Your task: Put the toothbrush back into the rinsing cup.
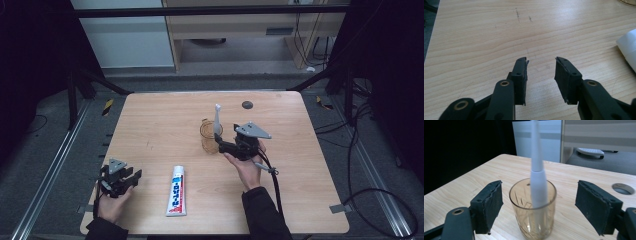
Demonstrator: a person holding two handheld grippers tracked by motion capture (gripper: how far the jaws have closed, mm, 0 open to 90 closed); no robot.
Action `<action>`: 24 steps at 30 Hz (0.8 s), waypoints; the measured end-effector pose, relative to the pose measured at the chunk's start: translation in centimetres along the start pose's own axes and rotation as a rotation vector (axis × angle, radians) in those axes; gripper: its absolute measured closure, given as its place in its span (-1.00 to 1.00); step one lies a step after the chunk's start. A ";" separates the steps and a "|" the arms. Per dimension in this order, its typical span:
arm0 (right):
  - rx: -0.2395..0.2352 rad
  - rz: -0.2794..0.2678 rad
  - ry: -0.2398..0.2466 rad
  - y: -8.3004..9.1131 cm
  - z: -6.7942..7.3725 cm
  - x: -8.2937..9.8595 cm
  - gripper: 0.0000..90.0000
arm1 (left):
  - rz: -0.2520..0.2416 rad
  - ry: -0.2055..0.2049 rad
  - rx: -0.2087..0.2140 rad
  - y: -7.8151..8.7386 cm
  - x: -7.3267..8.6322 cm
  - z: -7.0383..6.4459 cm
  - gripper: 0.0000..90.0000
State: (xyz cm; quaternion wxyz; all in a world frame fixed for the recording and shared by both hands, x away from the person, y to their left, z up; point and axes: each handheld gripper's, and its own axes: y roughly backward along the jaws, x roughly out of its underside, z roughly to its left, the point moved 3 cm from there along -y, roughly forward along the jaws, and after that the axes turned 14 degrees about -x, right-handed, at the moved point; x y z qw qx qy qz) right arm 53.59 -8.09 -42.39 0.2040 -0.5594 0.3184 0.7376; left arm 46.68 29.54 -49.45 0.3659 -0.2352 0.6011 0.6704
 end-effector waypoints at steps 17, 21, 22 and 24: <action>0.084 0.097 0.010 9.4 -3.4 3.0 -0.45 | 0.044 -0.058 0.063 0.3 0.2 -1.3 0.76; 0.098 0.139 -0.011 11.4 -4.5 5.0 -0.40 | 0.071 -0.091 0.102 0.4 0.6 -2.1 0.86; 0.102 0.144 -0.016 11.6 -4.6 5.2 -0.40 | 0.079 -0.103 0.114 0.4 0.7 -2.3 0.88; 0.110 0.158 -0.024 12.0 -5.1 5.8 -0.40 | 0.090 -0.135 0.133 0.6 0.8 -2.9 0.92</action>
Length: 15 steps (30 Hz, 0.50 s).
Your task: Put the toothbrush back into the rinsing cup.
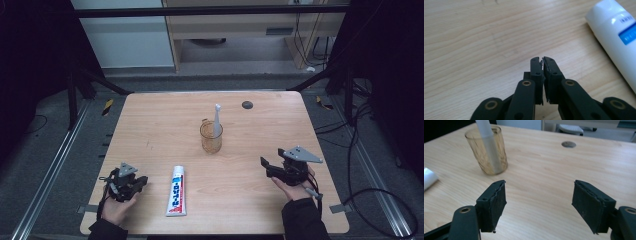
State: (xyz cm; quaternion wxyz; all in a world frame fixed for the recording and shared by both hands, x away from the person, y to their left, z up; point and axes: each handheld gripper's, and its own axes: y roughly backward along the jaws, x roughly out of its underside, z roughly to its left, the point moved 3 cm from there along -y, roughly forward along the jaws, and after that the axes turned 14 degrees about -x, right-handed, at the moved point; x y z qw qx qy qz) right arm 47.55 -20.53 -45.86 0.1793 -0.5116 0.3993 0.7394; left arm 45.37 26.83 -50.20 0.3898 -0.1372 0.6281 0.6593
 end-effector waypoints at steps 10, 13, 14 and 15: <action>0.038 0.067 0.017 0.0 -0.9 1.7 -0.38 | 0.039 -0.164 0.131 0.5 0.2 -3.6 0.99; 0.042 0.069 0.008 0.0 -1.1 1.9 -0.38 | 0.039 -0.189 0.164 0.8 0.3 -4.4 0.99; 0.045 0.071 0.007 0.0 -1.1 1.9 -0.38 | 0.041 -0.194 0.171 0.9 0.3 -4.6 0.99; 0.044 0.071 0.005 0.0 -1.1 1.9 -0.38 | 0.043 -0.201 0.178 0.9 0.4 -4.8 0.99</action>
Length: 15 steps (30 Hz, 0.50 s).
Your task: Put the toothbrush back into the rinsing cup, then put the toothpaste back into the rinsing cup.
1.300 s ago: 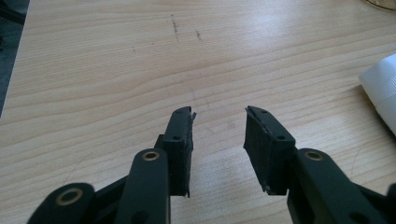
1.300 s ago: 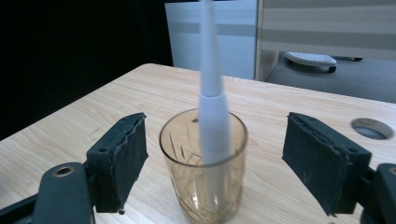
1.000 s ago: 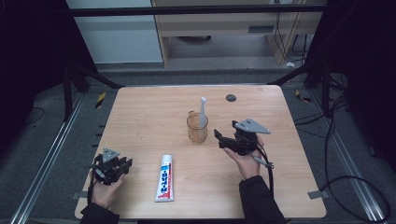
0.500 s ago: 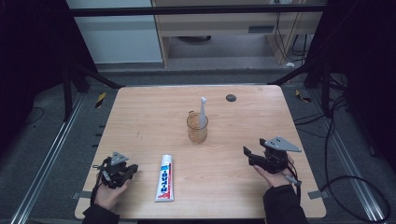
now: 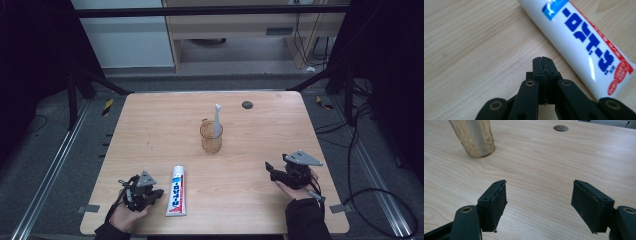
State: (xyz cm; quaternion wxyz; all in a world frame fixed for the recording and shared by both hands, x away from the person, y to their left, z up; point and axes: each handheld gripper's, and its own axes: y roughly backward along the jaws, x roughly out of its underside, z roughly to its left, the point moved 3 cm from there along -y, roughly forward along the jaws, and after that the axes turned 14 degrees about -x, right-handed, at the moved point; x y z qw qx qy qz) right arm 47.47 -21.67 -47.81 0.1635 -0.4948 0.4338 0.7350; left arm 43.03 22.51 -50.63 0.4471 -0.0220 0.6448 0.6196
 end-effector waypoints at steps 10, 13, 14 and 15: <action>0.004 0.011 -0.001 -0.2 -0.2 0.2 -0.38 | 0.006 -0.037 0.033 -0.2 -0.2 -1.5 0.99; 0.006 0.009 -0.009 -0.1 -0.2 0.2 -0.38 | 0.004 -0.040 0.043 -0.2 -0.3 -1.7 0.99; 0.010 0.008 -0.003 -0.1 -0.3 0.2 -0.38 | 0.003 -0.040 0.046 -0.2 -0.3 -1.8 0.99; 0.010 0.008 -0.006 -0.1 -0.3 0.2 -0.38 | 0.003 -0.042 0.049 -0.2 -0.4 -1.9 0.99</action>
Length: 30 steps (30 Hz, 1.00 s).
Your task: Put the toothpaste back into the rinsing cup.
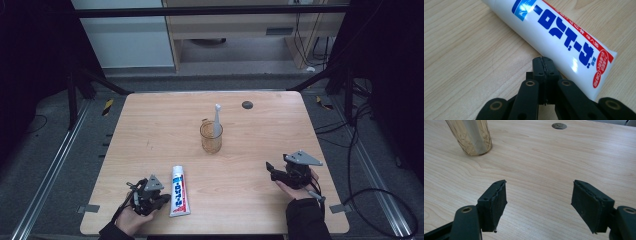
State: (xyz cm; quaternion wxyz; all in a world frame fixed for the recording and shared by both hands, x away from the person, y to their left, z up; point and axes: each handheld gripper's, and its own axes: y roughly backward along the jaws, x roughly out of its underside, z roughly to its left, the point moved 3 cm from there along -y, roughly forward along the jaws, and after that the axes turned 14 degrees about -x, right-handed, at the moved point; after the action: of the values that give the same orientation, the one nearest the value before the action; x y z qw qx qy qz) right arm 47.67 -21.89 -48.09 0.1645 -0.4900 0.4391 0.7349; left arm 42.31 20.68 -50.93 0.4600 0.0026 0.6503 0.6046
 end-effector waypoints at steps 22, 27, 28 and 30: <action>0.010 -0.013 -0.024 0.4 -0.9 0.3 -0.38 | -0.041 -0.057 0.001 -1.5 -3.0 -3.3 0.99; 0.014 -0.007 -0.030 0.3 -1.1 0.4 -0.39 | -0.049 -0.061 -0.002 -2.1 -3.8 -3.7 0.99; 0.016 -0.006 -0.032 0.3 -1.1 0.4 -0.39 | -0.049 -0.062 -0.003 -2.3 -3.9 -3.8 0.99; 0.017 -0.001 -0.033 0.2 -1.1 0.5 -0.39 | -0.050 -0.060 -0.004 -2.5 -4.2 -4.0 0.99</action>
State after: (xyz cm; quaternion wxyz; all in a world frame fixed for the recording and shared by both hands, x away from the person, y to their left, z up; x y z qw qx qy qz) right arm 47.93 -23.02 -48.55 0.1764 -0.4765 0.4423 0.7391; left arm 43.72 14.56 -51.01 0.4942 0.0037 0.6349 0.5938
